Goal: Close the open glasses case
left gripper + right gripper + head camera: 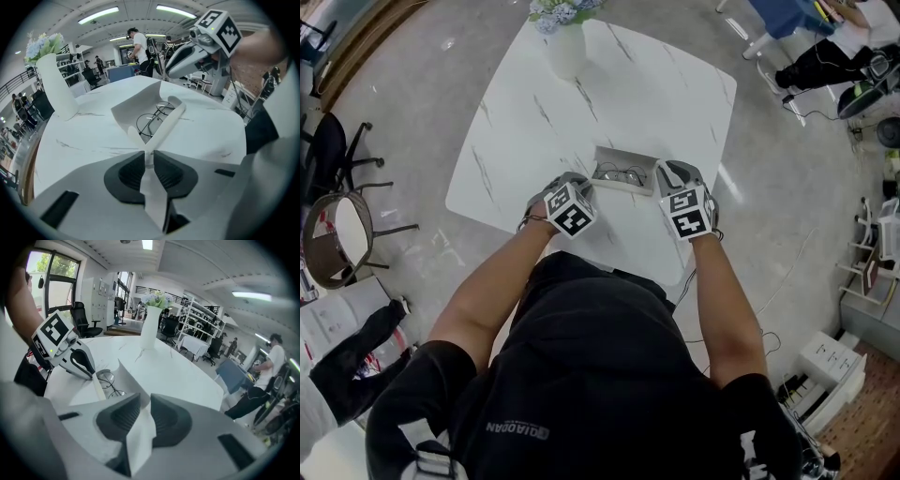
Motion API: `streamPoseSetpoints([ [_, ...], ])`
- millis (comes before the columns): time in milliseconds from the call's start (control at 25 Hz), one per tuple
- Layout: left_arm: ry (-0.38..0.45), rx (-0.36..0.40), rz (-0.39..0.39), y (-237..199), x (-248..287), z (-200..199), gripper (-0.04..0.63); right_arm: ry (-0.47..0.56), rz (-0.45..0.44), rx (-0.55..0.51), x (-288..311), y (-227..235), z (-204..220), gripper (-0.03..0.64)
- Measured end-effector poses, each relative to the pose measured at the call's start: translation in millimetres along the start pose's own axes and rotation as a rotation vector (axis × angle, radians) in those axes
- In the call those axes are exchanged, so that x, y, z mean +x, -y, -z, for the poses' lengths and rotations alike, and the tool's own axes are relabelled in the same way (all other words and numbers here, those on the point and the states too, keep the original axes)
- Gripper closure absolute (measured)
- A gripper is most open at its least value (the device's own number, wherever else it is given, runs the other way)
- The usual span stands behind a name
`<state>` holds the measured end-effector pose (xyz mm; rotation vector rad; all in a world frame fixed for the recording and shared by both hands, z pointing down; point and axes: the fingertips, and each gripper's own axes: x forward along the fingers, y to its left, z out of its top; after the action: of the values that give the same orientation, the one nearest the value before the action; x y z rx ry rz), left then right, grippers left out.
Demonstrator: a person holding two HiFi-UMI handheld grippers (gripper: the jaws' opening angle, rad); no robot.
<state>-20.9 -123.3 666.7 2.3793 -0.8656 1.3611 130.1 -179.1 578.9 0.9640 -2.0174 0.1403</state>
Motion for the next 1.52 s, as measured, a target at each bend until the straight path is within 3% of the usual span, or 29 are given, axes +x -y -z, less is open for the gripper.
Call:
streamPoseSetpoints([
  [240, 0.006, 0.041, -0.002, -0.6, -2.4, -4.6, 0.532, -0.043, -0.007, -0.060, 10.5, 2.1, -2.0, 0.547],
  [680, -0.015, 0.052, 0.018, 2.7, 1.0, -5.5, 0.535, -0.109, -0.017, -0.133, 30.3, 5.3, 0.7, 0.549],
  [800, -0.016, 0.052, 0.016, 0.9, 2.3, -4.7, 0.531, -0.113, -0.019, -0.132, 31.7, 6.0, 0.8, 0.583],
  [1080, -0.011, 0.049, 0.014, -0.4, 2.5, -5.5, 0.531, -0.121, -0.029, -0.141, 31.8, 5.8, 1.1, 0.588],
  [1320, -0.013, 0.055, 0.026, 1.8, 4.0, -4.4, 0.531, -0.121, -0.054, -0.068, 29.7, 5.4, 3.0, 0.589],
  [1520, -0.010, 0.049, 0.033, 1.9, 3.2, -3.8, 0.531, -0.120, -0.061, -0.068, 28.9, 4.0, 2.8, 0.589],
])
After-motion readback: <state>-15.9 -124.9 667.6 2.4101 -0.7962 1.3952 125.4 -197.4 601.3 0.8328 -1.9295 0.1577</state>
